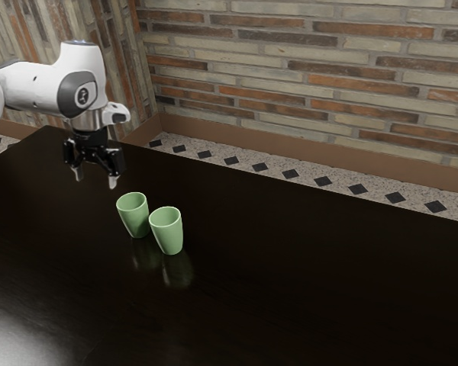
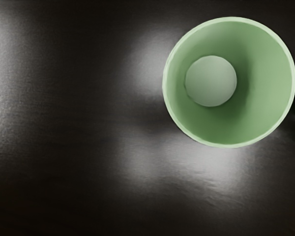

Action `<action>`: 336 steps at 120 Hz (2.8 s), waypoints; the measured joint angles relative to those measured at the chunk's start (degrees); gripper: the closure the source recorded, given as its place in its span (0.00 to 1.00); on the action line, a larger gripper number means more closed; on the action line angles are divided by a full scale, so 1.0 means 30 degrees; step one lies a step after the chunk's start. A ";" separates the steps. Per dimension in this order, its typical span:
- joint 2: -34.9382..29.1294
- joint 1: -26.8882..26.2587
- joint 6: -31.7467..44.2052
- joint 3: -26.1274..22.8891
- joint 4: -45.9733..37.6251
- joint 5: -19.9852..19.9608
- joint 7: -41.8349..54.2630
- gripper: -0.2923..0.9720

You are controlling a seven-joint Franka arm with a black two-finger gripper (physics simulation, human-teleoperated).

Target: Place the left cup onto the right cup

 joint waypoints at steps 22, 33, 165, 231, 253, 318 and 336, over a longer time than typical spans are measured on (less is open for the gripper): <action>0.0656 0.0214 0.0735 -0.0004 0.0023 -0.0013 0.0002 0.23; 0.0854 0.0201 0.1169 -0.0025 0.0024 -0.0022 0.0025 0.23; 0.3163 0.0711 0.3932 -0.0381 0.0420 -0.1143 0.0831 0.23; 0.4069 0.0772 0.4028 -0.0403 0.1335 -0.1530 0.1217 0.23; 0.4363 0.0869 0.4032 -0.0402 0.1487 -0.1529 0.1303 0.23; 0.4694 0.1041 0.4320 -0.0408 0.1518 -0.1503 0.1448 0.28; 0.4694 0.1043 0.4371 -0.0430 0.1518 -0.1518 0.1526 0.54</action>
